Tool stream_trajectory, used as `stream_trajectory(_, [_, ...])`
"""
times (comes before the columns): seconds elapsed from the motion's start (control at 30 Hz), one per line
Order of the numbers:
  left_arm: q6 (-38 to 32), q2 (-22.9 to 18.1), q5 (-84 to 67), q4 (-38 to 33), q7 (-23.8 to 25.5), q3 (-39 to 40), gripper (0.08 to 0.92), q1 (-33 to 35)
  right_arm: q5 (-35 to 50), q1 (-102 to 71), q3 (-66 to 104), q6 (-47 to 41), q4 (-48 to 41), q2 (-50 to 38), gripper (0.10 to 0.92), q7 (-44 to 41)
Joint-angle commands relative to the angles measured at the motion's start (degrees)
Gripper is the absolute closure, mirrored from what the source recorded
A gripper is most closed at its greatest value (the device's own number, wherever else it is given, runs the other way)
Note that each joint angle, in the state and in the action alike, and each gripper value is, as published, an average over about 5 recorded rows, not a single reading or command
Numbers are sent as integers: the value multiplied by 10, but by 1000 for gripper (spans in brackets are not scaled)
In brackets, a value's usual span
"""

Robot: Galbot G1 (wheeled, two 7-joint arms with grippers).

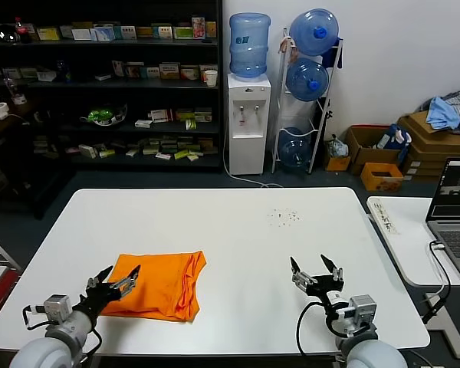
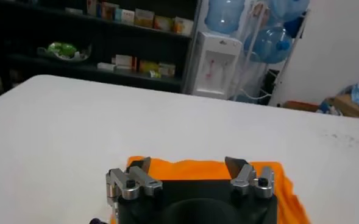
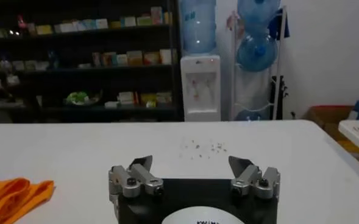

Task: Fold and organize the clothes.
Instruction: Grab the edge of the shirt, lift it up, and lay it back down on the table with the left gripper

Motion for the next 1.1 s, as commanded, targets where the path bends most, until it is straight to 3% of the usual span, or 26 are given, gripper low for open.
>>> stream_trajectory(0.03, [-5, 75, -24, 96, 76, -39, 177, 11, -32, -35, 33, 60, 59, -16, 203, -51])
stream_trajectory(0.5, [23, 93, -55, 153, 90, -6, 177, -49, -31, -38, 34, 55, 57, -10, 203, -46])
stream_trajectory(1.1, [39, 80, -70, 138, 88, 11, 177, -50, -30, -34, 32, 46, 51, -10, 203, -40])
